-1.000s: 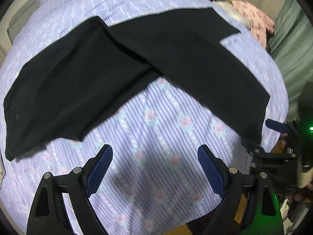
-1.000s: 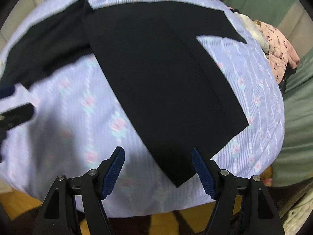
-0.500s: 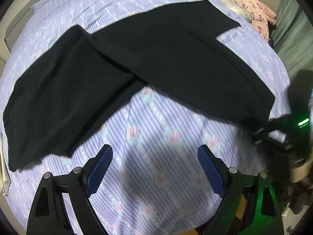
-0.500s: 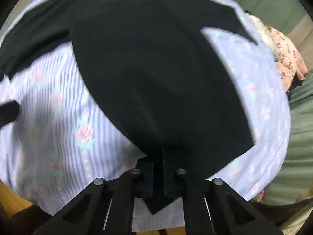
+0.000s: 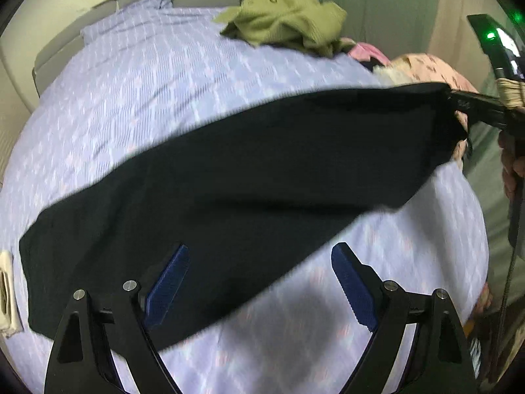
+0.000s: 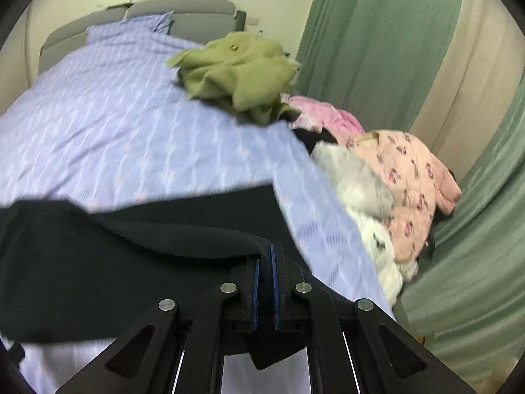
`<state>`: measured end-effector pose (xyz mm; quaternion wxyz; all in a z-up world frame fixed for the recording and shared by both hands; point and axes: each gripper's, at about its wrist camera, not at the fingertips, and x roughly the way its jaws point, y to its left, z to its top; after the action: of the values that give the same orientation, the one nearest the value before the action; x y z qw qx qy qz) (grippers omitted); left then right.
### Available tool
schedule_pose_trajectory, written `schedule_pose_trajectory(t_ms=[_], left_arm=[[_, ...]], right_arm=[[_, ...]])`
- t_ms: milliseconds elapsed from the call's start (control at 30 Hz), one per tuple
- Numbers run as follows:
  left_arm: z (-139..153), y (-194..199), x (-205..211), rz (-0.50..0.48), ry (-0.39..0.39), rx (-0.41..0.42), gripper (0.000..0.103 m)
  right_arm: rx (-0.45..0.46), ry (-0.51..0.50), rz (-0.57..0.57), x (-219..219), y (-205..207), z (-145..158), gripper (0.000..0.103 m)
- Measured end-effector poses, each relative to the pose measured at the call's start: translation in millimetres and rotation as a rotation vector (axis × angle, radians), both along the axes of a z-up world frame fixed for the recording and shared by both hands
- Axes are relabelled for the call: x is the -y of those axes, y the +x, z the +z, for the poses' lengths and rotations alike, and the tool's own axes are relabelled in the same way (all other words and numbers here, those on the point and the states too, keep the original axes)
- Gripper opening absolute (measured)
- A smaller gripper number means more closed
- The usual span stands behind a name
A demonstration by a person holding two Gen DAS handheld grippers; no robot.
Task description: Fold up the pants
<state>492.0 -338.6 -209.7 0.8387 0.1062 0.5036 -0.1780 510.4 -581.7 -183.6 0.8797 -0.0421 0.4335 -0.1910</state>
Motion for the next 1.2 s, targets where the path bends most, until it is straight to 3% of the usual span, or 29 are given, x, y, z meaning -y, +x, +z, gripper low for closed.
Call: schedule_pose_trajectory(t_ms=[200, 400, 467, 533, 600, 733, 833, 1000, 1100, 1200], left_arm=[[4, 56, 35, 0.038, -0.009, 0.053, 0.089], [-13, 78, 62, 0.05, 0.032, 0.058, 0.089], [-18, 80, 66, 0.052, 0.051, 0.058, 0.089], [-21, 82, 69, 0.057, 0.067, 0.059, 0.089], [-22, 83, 70, 0.064, 0.066, 0.053, 0.089], [-20, 81, 74, 0.073, 0.055, 0.05, 0.089], [-23, 80, 83, 0.06, 0.049, 0.054, 0.089], [-37, 78, 105, 0.007, 0.078, 0.056, 0.089], [-42, 78, 115, -0.016, 0.088, 0.049, 0.089], [-42, 76, 122, -0.031, 0.09, 0.056, 0.089]], right_arm=[[-0.065, -0.011, 0.041, 24, 87, -36, 0.006], [-0.174, -0.028, 0.09, 36, 145, -92, 0.007], [-0.206, -0.007, 0.098, 41, 157, -106, 0.019], [-0.19, 0.0, 0.06, 51, 157, -105, 0.05], [-0.126, 0.01, 0.018, 64, 145, -92, 0.064], [-0.026, 0.01, -0.069, 97, 104, -68, 0.066], [0.004, 0.169, -0.087, 117, 69, -67, 0.065], [-0.01, 0.332, -0.111, 118, 29, -96, 0.059], [-0.036, 0.398, -0.109, 114, 27, -120, 0.048], [-0.034, 0.489, -0.151, 121, 30, -140, 0.047]])
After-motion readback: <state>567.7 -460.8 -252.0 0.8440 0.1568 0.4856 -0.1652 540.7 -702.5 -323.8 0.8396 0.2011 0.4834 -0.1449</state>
